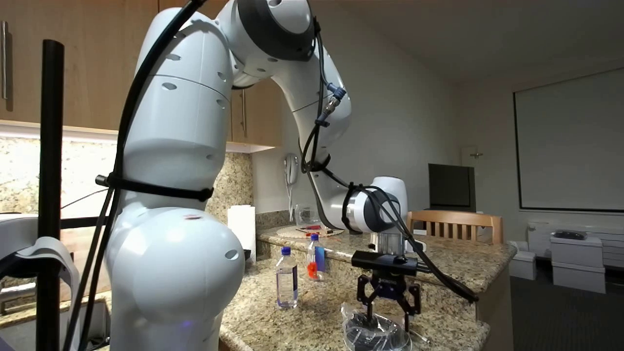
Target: Move the bottle and the black cable to the left on the counter
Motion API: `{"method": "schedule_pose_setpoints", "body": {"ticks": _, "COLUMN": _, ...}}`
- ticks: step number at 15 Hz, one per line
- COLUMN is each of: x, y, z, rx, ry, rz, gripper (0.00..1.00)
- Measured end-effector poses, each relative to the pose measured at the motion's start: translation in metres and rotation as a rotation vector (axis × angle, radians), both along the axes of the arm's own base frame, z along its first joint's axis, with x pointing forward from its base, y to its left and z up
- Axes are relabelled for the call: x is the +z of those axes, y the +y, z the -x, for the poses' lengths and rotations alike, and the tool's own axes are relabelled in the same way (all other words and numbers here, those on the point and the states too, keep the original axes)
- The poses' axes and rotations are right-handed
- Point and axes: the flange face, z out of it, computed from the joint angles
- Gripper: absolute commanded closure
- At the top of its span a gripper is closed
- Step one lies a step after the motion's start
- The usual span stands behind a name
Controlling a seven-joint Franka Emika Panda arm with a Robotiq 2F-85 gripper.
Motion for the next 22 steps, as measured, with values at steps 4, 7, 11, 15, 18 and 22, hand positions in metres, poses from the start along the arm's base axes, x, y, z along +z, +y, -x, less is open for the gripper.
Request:
{"method": "schedule_pose_setpoints", "body": {"ticks": 4, "x": 0.000, "y": 0.000, "z": -0.001, "rx": -0.001, "ry": -0.003, "rz": 0.000, "gripper": 0.00}}
{"method": "schedule_pose_setpoints", "body": {"ticks": 7, "x": 0.003, "y": 0.001, "z": -0.007, "rx": -0.028, "ry": -0.045, "rz": -0.016, "gripper": 0.00}}
{"method": "schedule_pose_setpoints", "body": {"ticks": 11, "x": -0.004, "y": 0.009, "z": -0.019, "rx": -0.065, "ry": -0.078, "rz": -0.047, "gripper": 0.00}}
{"method": "schedule_pose_setpoints", "body": {"ticks": 15, "x": -0.024, "y": 0.014, "z": -0.026, "rx": -0.073, "ry": -0.044, "rz": -0.050, "gripper": 0.40}}
{"method": "schedule_pose_setpoints", "body": {"ticks": 18, "x": -0.037, "y": 0.013, "z": -0.030, "rx": -0.093, "ry": -0.022, "rz": -0.038, "gripper": 0.59}}
{"method": "schedule_pose_setpoints", "body": {"ticks": 22, "x": -0.036, "y": 0.008, "z": -0.037, "rx": -0.101, "ry": -0.006, "rz": -0.009, "gripper": 0.83}}
